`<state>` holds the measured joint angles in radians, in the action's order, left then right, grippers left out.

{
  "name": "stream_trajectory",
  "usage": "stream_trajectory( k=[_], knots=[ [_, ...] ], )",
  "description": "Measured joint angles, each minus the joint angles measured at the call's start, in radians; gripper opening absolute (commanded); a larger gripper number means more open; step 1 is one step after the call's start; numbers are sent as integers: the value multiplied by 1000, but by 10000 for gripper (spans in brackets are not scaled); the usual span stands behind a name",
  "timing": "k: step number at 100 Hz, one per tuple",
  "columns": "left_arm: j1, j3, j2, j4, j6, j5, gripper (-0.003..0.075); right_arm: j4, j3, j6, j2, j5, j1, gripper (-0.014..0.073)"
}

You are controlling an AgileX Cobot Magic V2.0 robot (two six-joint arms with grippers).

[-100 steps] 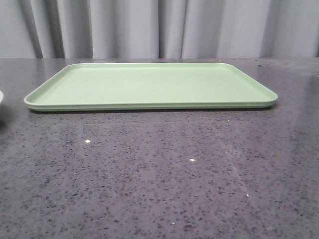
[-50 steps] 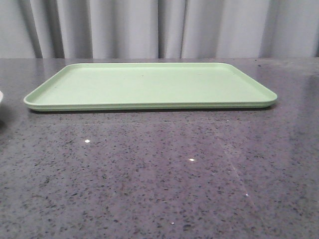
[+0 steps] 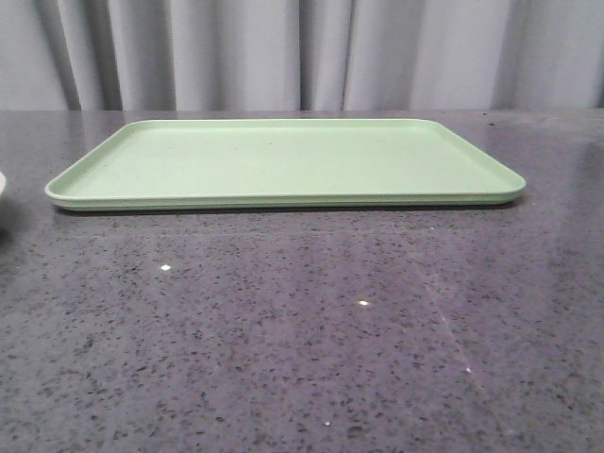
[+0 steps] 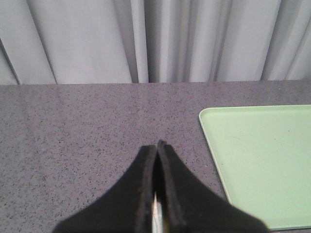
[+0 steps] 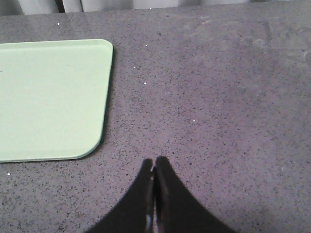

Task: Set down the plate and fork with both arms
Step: 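Lower the left gripper, opened, to the rim of the cream plate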

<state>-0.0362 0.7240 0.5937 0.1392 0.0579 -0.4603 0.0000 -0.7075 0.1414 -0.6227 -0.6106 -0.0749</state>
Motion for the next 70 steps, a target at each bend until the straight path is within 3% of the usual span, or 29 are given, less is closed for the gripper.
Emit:
stream_trajectory(
  k=[8,22,34,70],
  knots=[
    [0,3,15,0,0,-12,108,0,0,0,0,-2,0,93],
    [0,4,19,0,0,-35,355,0,0,0,0,-4,0,337],
    [0,4,19,0,0,-35,509,0,0,0,0,-4,0,444],
    [0,4,19,0,0,-29,512,0,0,0,0,-5,0,450]
  ],
)
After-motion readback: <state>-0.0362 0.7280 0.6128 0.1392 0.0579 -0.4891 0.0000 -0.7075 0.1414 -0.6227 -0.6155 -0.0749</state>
